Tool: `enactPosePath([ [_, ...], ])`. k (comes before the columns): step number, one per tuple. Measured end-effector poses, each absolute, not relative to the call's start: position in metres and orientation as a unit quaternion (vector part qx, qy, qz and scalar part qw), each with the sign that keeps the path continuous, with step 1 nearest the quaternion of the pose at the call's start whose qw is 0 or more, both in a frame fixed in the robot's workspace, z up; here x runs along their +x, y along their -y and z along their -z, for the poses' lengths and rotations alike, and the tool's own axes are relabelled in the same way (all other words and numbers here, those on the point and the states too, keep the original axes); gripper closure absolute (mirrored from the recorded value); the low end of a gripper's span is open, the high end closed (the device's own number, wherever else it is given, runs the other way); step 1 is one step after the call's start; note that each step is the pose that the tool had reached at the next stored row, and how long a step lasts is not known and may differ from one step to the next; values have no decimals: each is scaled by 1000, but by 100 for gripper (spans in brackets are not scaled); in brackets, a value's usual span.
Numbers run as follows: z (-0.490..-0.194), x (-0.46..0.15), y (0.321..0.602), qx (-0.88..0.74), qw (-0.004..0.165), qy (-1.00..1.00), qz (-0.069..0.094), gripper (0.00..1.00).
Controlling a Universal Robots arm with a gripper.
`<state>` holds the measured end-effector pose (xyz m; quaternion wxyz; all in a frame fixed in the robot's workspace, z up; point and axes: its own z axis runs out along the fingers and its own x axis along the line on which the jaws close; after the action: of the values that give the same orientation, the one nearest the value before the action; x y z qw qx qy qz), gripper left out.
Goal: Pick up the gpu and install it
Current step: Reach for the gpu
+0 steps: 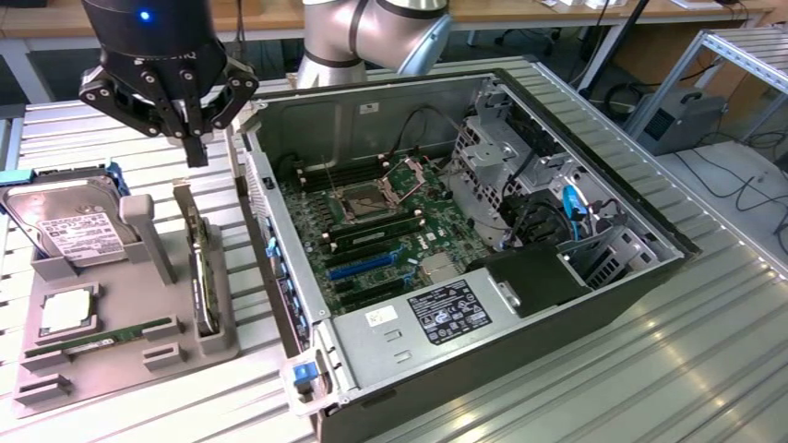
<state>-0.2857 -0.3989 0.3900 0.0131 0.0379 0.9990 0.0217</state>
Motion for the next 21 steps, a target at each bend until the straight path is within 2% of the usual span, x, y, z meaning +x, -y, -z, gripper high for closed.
enactPosePath([
  [21,-390,-305,399,38,13,-999,-22,89],
])
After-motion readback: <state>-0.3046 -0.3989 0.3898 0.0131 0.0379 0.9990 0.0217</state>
